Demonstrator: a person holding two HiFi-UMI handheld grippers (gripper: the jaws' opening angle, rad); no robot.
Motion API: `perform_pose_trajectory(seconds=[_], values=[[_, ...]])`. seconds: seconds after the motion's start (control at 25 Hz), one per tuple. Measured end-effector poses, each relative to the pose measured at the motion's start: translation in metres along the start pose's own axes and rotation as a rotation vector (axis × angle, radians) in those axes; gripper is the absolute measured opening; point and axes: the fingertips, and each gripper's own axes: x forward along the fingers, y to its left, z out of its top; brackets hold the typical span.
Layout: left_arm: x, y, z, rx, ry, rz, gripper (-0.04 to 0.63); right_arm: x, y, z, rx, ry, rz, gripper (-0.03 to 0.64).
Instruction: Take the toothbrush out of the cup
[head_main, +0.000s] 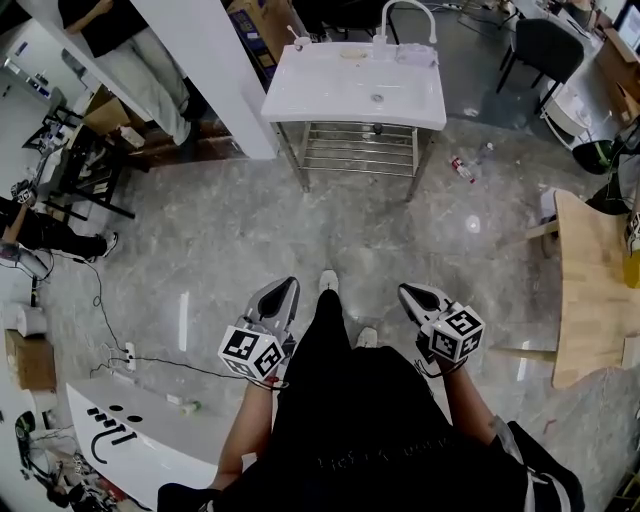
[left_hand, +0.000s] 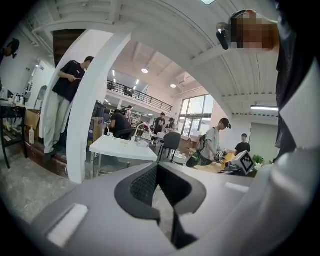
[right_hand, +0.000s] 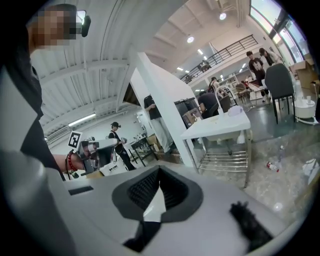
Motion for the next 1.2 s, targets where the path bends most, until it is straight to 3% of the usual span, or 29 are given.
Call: perform_pose_trajectory(seconds=[0.56,1.0,1.2], values=[[0.048,0.054,0.003,-0.05,0.01,-0.03,0.009,0.055,-0.025,0.028,-0.004,0.018,0.001,0.012],[0.096,0.146,0.029,-0.126,0.009,-0.009,0.009,0.144,-0.064,0.072,0.0,0.062,-0.019,0.012],[0.109,0.194,0.043,-0.088,0.032,0.001,0.009,0.19,-0.068,0.1,-0.003,0.06,-0.022,0.012]])
